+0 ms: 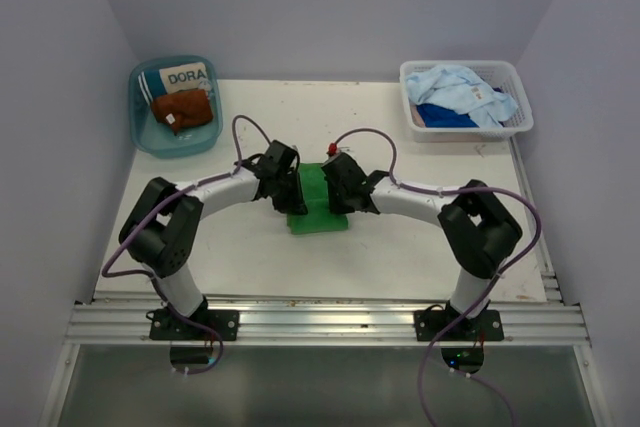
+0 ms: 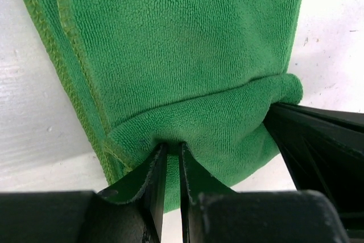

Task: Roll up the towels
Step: Roll the towel

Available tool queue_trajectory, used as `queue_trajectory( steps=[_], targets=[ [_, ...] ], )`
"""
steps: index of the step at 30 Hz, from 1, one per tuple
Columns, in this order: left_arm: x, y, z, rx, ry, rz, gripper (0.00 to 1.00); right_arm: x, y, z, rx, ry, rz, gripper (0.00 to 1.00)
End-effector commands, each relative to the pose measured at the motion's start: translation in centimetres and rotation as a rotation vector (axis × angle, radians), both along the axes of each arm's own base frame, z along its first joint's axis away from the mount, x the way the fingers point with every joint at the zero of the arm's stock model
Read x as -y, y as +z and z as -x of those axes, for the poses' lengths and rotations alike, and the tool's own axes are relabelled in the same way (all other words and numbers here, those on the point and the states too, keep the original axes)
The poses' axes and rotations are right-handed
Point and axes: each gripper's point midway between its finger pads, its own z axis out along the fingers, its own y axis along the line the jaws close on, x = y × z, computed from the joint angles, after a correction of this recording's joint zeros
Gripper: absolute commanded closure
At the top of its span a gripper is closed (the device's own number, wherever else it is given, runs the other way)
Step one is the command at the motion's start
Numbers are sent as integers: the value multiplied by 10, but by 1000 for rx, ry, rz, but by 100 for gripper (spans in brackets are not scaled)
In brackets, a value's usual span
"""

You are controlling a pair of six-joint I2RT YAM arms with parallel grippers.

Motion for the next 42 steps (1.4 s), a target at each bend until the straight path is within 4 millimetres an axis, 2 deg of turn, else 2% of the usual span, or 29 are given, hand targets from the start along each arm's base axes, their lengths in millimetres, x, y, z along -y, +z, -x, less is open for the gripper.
queue_trajectory(
  steps=[1, 5, 9, 12, 15, 19, 22, 26, 30, 31, 32, 34, 35, 37, 39, 42],
  targets=[
    [1, 4, -19, 39, -1, -10, 82, 1, -9, 12, -27, 16, -22, 93],
    [3, 0, -23, 34, -19, -19, 83, -8, -12, 47, -81, 61, -68, 94],
    [5, 4, -27, 43, -20, -14, 83, -32, -3, 85, -89, 118, -97, 96],
    [7, 10, -31, 59, -19, -6, 83, -42, 6, 99, -91, 112, -146, 97],
    [10, 16, -34, 72, -30, 2, 82, -39, 14, 98, -70, 91, -142, 97],
    [13, 29, -38, 93, -52, 9, 82, -32, 39, 86, 17, 98, -114, 94],
    [14, 54, -42, 142, -70, 20, 80, -37, 62, 84, 54, 139, -114, 85],
    [10, 81, -44, 189, -73, 14, 78, -45, 77, 86, 87, 211, -90, 73],
    [-1, 98, -47, 209, -46, 7, 77, -53, 74, 89, 132, 291, 26, 64],
    [-8, 102, -50, 223, -25, 5, 77, -55, 74, 89, 151, 324, 66, 59],
    [-13, 101, -52, 222, -10, -2, 77, -58, 78, 88, 162, 338, 97, 56],
    [-29, 97, -54, 206, 25, -11, 77, -63, 68, 91, 176, 388, 172, 47],
    [-34, 96, -55, 204, 34, -16, 77, -67, 69, 90, 187, 398, 181, 45],
    [-50, 92, -56, 196, 71, -34, 77, -69, 59, 88, 193, 421, 233, 43],
    [-57, 89, -54, 189, 93, -35, 77, -72, 53, 87, 195, 433, 247, 42],
    [-70, 86, -53, 179, 132, -34, 77, -77, 33, 91, 153, 467, 269, 41]
  ],
)
